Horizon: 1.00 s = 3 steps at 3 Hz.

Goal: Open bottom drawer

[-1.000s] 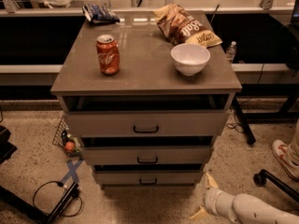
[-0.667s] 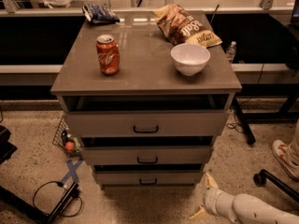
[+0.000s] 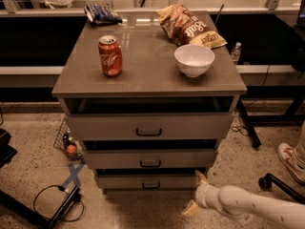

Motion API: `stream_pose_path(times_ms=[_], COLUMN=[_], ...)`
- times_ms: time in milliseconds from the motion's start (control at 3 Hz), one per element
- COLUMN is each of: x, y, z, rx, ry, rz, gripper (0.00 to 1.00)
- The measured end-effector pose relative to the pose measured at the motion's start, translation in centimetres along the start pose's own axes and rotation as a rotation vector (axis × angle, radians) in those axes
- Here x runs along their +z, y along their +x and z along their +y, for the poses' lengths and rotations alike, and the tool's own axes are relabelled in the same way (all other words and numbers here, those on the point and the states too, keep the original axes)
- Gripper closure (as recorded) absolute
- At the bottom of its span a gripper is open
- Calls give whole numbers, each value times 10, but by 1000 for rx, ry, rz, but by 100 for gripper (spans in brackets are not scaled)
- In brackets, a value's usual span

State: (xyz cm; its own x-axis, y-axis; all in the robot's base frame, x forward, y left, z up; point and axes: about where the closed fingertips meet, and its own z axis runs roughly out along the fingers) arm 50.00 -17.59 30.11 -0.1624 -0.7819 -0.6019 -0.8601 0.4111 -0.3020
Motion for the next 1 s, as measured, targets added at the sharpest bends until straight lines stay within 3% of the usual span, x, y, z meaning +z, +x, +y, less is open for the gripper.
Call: stream_pose_path(times_ms=[333,667,1000], x=[44,103,108], y=[7,34,30], z=[-10,-20,-19], rx=[-7,8,-3], ry=[-30,-66,-72], rz=[-2,7,5], gripper=[0,0,0])
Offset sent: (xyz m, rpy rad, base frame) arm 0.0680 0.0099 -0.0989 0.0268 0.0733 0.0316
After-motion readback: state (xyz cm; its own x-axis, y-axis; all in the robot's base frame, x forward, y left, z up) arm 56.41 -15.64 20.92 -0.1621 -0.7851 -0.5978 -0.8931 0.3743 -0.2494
